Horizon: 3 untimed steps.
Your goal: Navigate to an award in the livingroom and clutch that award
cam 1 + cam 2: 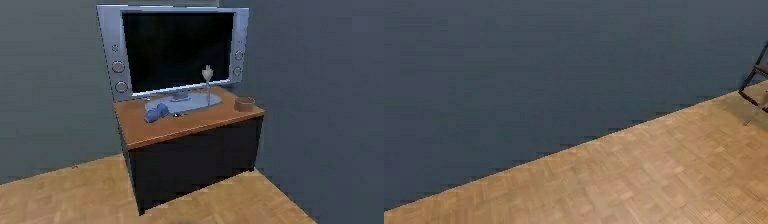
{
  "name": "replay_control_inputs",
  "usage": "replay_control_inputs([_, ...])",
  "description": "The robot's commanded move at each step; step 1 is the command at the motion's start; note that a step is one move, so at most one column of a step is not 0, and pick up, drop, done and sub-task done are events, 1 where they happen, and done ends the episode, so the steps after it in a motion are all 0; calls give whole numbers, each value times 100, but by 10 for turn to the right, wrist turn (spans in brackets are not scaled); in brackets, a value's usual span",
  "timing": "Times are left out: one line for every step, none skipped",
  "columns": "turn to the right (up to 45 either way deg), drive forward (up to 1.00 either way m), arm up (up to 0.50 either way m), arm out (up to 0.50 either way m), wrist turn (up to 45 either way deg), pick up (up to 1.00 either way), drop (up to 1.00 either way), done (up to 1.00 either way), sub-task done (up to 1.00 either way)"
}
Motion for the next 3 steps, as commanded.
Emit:
replay_control_inputs([0,65,0,0,0,0,0,0,0])
replay_control_inputs([-450,0,0,0,0,0,0,0,0])
replay_control_inputs([-330,0,0,0,0,0,0,0,0])
